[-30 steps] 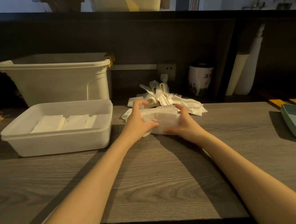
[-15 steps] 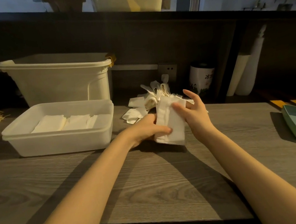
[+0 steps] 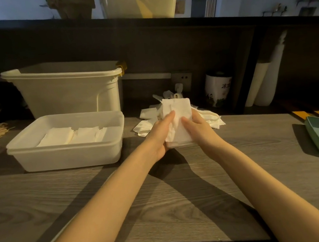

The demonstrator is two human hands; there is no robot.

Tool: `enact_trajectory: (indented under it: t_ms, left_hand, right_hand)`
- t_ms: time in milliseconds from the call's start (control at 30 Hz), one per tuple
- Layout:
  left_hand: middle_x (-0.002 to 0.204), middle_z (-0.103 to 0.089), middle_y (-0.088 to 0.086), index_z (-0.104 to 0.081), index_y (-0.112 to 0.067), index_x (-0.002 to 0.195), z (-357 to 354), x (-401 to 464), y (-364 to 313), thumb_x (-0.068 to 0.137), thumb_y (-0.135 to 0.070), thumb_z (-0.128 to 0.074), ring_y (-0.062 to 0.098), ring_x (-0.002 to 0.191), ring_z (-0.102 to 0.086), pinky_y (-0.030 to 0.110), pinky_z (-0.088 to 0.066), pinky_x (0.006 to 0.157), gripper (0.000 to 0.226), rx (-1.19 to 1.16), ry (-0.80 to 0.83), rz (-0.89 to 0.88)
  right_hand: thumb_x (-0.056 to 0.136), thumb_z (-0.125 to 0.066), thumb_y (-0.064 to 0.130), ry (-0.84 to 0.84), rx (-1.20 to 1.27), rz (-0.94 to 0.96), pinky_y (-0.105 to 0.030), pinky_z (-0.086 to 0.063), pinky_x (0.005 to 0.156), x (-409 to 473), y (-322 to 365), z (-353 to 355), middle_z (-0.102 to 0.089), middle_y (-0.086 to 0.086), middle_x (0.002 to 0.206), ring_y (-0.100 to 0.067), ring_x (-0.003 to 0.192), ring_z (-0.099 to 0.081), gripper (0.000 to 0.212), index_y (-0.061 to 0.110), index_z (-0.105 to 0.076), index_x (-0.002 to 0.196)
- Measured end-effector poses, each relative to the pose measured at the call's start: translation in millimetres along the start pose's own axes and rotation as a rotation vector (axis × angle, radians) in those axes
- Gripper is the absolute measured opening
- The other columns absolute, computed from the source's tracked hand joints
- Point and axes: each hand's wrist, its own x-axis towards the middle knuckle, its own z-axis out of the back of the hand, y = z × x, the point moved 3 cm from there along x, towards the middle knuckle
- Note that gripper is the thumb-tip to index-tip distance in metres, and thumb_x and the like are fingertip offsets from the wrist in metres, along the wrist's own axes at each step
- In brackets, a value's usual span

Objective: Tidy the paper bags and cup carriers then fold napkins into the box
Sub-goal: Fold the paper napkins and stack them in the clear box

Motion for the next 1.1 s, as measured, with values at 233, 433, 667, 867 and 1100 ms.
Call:
enact_trajectory:
  t_ms: [233, 433, 667, 867, 1100]
  left_hand:
    - [0.093, -0.056, 0.0, -0.044, -0.026, 0.111, 3, -6, -13, 0.096, -0.034, -0.048, 0.018, 0.082, -0.057, 0.032, -0.053, 0.065, 0.018, 0.055, -0.045, -0.01]
    - [0.109, -0.061, 0.006, -0.045, -0.016, 0.124, 31, -13, -46, 0.095, -0.035, -0.047, 0.02, 0.097, -0.061, 0.031, -0.052, 0.081, 0.035, 0.259, -0.107, -0.166]
    - [0.094, -0.059, -0.002, -0.044, -0.021, 0.113, 99, -29, -84, 0.097, -0.04, -0.041, 0.015, 0.087, -0.06, 0.024, -0.051, 0.069, 0.025, 0.383, -0.221, -0.178]
    - [0.087, -0.063, 0.005, -0.052, -0.006, 0.119, 154, -30, -87, 0.099, -0.026, -0.042, 0.015, 0.077, -0.061, 0.026, -0.049, 0.062, 0.03, 0.383, -0.268, -0.045]
    - [0.115, -0.06, 0.013, -0.047, 0.003, 0.126, 176, -22, -81, 0.1, -0.003, -0.034, 0.025, 0.111, -0.055, 0.03, -0.043, 0.091, 0.03, 0.355, -0.186, 0.164]
  right_hand:
    - [0.099, -0.042, 0.017, 0.068, 0.007, 0.146, -0.017, -0.055, 0.071, -7, 22, -6, -0.05, 0.013, 0.115, -0.005, 0.098, -0.057, 0.045, 0.029, -0.027, 0.14]
    - [0.098, -0.045, 0.023, 0.071, 0.02, 0.177, -0.019, -0.053, 0.079, 5, 56, -24, -0.054, 0.008, 0.118, -0.008, 0.102, -0.058, 0.042, 0.023, -0.034, 0.139]
    - [0.089, -0.062, 0.02, 0.161, 0.073, 0.132, -0.031, -0.056, 0.084, 32, 80, -82, -0.052, -0.004, 0.133, -0.017, 0.11, -0.059, 0.064, 0.02, -0.029, 0.145]
    - [0.083, -0.069, 0.011, 0.242, 0.041, -0.026, -0.025, -0.053, 0.071, 44, 82, -119, -0.048, -0.012, 0.136, -0.023, 0.11, -0.058, 0.084, 0.014, -0.018, 0.149]
    - [0.095, -0.052, 0.01, 0.158, 0.106, -0.151, -0.022, -0.055, 0.057, 56, 69, -131, -0.046, -0.014, 0.132, -0.019, 0.084, -0.064, 0.057, 0.011, -0.024, 0.144]
